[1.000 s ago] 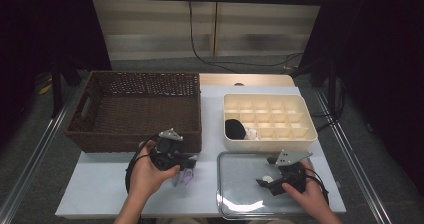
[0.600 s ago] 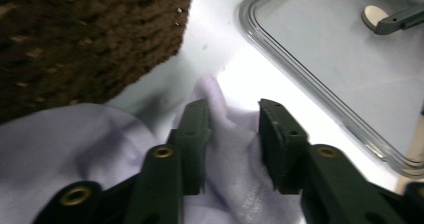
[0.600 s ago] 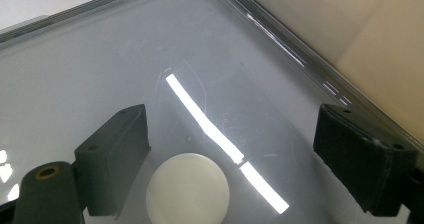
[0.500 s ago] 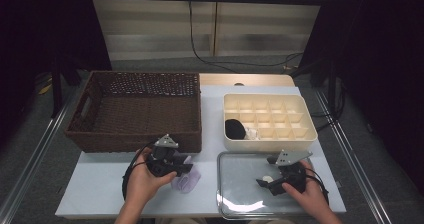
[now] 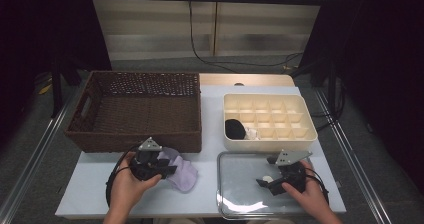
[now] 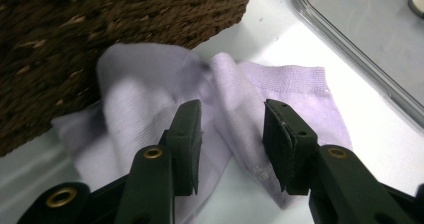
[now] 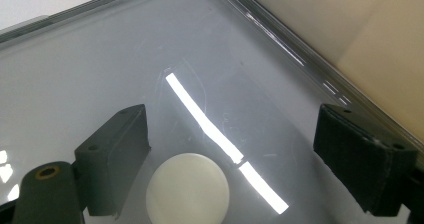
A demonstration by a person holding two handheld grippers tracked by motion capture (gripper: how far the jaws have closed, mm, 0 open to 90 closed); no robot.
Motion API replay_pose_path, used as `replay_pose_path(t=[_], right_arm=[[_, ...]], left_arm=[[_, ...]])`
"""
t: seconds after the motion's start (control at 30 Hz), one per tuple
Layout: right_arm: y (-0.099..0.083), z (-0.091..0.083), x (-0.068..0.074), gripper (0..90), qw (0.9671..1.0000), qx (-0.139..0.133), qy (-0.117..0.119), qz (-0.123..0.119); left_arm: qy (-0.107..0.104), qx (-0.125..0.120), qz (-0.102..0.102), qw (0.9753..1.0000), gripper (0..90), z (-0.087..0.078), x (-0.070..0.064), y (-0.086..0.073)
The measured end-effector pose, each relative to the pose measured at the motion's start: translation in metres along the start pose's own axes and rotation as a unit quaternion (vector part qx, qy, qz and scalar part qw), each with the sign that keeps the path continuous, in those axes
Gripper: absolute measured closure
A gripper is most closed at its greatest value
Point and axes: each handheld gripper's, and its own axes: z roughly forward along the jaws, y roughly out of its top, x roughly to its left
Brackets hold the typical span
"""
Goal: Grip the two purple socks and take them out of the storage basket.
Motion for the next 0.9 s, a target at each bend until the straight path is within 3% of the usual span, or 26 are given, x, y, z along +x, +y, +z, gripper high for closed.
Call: replay_pose_path(t=[0.13,0.3,0.37,0.53,0.7,0.83,0.9], right_arm=[[0.0,0.0,0.0,14.0,1.0,0.0,0.0,0.0],[0.0,0.0,0.0,14.0,1.0,0.001,0.0,-0.001],[0.0,0.0,0.0,14.0,1.0,0.0,0.0,0.0],[0.0,0.0,0.0,14.0,1.0,0.0,0.0,0.0],[0.0,0.0,0.0,14.0,1.0,0.0,0.0,0.0],[0.0,0.0,0.0,14.0,1.0,0.0,0.0,0.0],[0.0,0.0,0.0,14.0,1.0,0.0,0.001,0.0]], left_arm=[[-0.005,0.01,-0.004,0.9999,71.0,0.0,-0.004,0.001],[-0.012,0.006,-0.002,0.9999,79.7,-0.001,-0.009,0.005],[-0.025,0.011,-0.001,0.9996,81.1,0.003,-0.009,0.005],[-0.02,0.036,-0.014,0.999,86.0,0.014,-0.004,-0.001],[-0.016,0.039,-0.022,0.9989,88.2,0.014,-0.004,-0.002],[-0.022,0.024,-0.026,0.9991,87.7,0.01,-0.004,0.0],[-0.023,0.017,-0.017,0.9995,85.2,0.009,-0.005,0.001]])
